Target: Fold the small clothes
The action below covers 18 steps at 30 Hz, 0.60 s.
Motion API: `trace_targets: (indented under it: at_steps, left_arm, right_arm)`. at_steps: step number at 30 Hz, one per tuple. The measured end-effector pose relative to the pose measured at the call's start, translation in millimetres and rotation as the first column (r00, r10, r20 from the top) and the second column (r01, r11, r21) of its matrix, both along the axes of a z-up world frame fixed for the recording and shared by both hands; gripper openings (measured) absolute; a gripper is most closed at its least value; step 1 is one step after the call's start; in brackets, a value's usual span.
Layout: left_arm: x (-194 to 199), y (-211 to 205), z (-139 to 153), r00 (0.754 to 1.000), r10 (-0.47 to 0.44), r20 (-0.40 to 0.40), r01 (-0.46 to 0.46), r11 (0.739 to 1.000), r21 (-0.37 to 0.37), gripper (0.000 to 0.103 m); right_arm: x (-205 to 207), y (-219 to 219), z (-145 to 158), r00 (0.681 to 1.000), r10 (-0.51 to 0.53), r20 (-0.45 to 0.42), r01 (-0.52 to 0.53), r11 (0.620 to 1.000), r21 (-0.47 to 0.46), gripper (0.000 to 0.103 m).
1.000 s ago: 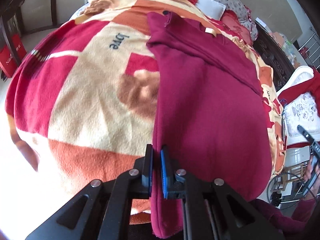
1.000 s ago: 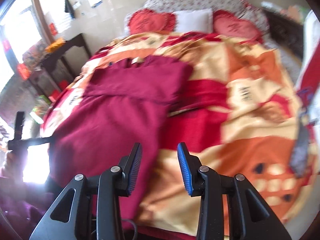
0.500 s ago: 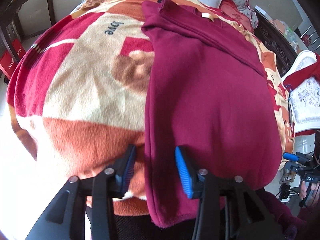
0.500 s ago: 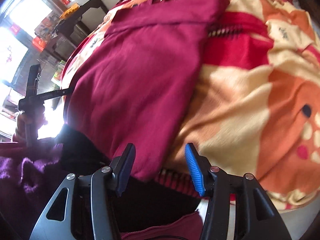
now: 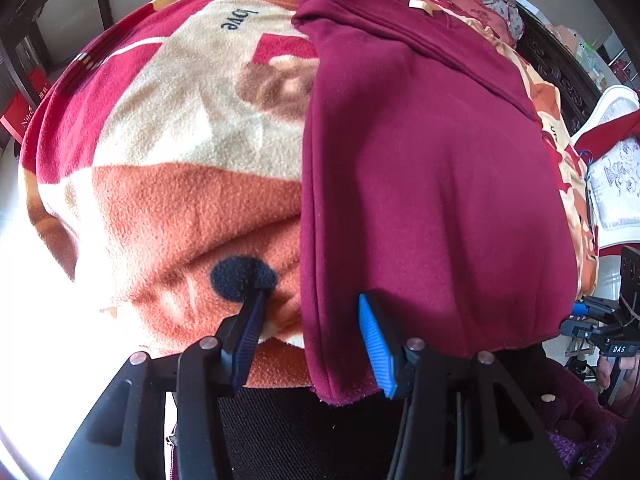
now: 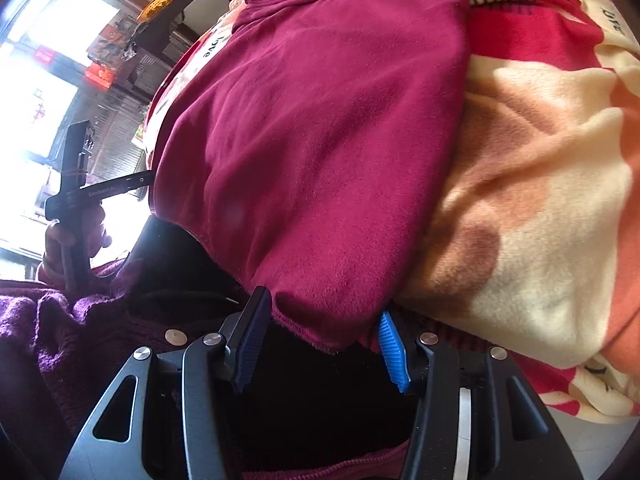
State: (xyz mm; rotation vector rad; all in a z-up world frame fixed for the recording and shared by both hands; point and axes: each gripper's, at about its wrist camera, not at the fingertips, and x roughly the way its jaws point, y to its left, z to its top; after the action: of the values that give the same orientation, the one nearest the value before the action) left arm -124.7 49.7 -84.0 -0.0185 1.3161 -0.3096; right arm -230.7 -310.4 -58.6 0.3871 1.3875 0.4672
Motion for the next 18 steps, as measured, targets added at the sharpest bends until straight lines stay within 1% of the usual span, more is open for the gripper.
trace_targets:
  at_steps: [3, 10, 16, 18]
  left_arm:
    - [-0.5, -1.8, -0.2, 1.000, -0.006, 0.003, 0.006, 1.000, 0.009, 0.050]
    - [1.7, -5.3, -1.5, 1.000, -0.011, 0.006, 0.011, 1.000, 0.020, 0.050]
    - [-0.9, -6.0, -1.5, 1.000, -0.013, 0.006, 0.013, 1.000, 0.023, 0.050]
    - [-3.2, -6.4, -1.0, 1.000, -0.017, 0.005, 0.017, 0.999, 0.027, 0.050]
  right_arm:
    - [2.5, 2.9, -3.2, 1.000, 0.000, -0.010, 0.000, 1.000, 0.003, 0.030]
    - [0.8, 3.0, -0.4, 1.000, 0.001, -0.014, -0.001, 1.000, -0.008, 0.028]
    - [2.0, 3.7, 1.0, 1.000, 0.002, -0.008, -0.003, 0.999, -0.034, 0.017]
    - [0.8, 5.4, 3.5, 1.000, 0.018, 0.001, -0.018, 0.998, -0.059, 0.011]
